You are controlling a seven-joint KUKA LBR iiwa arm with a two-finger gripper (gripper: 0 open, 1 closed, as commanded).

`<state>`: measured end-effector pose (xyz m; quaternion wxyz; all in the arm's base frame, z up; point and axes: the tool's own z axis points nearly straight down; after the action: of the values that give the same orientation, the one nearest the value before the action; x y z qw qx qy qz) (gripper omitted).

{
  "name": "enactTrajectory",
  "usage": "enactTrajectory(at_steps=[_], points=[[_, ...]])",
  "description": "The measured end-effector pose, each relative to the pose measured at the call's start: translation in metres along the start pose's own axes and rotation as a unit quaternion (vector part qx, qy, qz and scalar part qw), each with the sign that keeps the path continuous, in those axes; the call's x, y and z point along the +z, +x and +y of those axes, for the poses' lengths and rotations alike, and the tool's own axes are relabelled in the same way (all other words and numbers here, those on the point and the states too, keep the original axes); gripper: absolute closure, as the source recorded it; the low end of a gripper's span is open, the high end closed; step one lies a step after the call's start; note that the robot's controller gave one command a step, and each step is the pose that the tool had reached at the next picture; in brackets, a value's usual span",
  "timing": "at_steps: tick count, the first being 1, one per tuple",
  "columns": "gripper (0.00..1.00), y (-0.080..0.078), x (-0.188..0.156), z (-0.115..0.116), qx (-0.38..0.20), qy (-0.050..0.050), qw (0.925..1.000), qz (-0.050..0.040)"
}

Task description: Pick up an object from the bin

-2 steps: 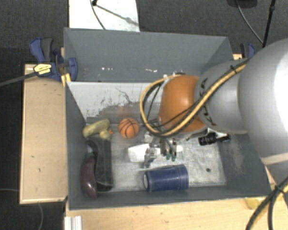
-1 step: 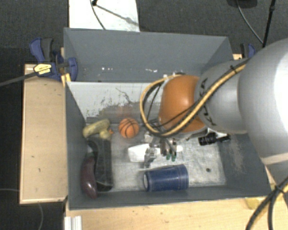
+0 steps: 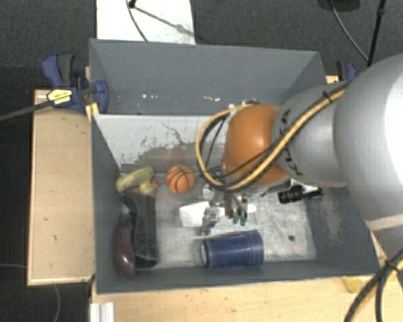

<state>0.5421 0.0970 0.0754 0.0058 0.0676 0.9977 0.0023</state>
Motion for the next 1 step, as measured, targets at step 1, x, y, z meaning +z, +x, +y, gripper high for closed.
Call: enactTrajectory(at_steps=[1], points=[[1.0,0.0006,-0.0024,-0.0005,0.0,0.001,1.0,0.0028]])
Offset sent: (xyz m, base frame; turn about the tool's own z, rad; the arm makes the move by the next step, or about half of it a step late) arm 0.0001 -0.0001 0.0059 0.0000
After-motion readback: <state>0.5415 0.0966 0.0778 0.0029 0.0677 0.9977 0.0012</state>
